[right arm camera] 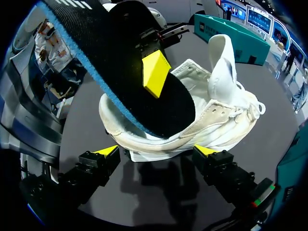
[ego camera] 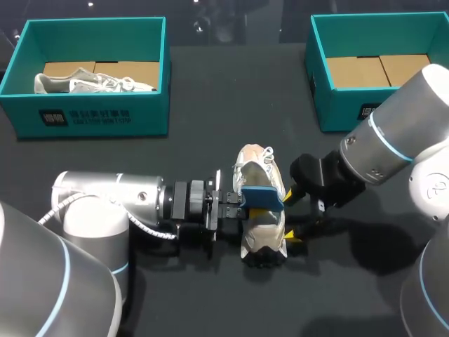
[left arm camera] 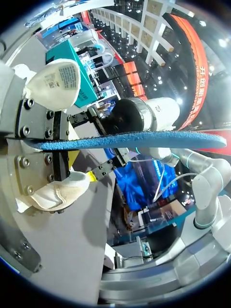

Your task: Take the shoe out of the shoebox, open the shoe tongue, remove and reinsert the insole, then place the shoe into the shoebox

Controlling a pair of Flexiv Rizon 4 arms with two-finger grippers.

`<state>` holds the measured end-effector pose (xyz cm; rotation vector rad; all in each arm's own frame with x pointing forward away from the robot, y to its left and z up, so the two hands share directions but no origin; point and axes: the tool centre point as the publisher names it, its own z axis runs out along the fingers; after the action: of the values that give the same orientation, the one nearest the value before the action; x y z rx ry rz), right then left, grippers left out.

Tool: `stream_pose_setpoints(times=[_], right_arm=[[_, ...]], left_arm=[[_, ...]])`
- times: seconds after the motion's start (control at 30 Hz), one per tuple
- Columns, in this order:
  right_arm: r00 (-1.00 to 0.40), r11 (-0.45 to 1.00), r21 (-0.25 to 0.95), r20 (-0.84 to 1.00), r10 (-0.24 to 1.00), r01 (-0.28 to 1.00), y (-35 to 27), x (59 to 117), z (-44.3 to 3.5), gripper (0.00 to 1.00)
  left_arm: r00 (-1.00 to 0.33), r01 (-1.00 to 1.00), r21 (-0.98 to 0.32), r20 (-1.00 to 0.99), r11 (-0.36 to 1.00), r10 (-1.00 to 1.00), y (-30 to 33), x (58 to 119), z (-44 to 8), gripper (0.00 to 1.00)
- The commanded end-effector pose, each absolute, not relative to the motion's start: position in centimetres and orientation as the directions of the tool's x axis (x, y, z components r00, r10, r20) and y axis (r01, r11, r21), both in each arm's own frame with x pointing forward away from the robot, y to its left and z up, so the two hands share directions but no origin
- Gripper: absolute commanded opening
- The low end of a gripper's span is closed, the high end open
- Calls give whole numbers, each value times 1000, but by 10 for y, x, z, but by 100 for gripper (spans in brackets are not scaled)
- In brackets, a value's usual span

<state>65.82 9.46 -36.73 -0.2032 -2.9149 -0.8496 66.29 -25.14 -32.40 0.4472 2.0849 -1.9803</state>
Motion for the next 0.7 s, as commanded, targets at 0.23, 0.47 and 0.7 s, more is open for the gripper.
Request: stream_pose_setpoints(times=[0.23,0.47,0.7], right_arm=[[-986,836,526,129,102,155,96,658,-369,100],[-986,836,526,129,102,155,96,658,-369,100],[-986,836,526,129,102,155,96,658,-369,100]], left_arm=[[-934,356,-929,-355,101,36,-254,672,-341,0],[-938,347,-931,-346,110,29,-250,669,-336,15],[-938,347,-932,-347,106,24,-248,665,-322,33]])
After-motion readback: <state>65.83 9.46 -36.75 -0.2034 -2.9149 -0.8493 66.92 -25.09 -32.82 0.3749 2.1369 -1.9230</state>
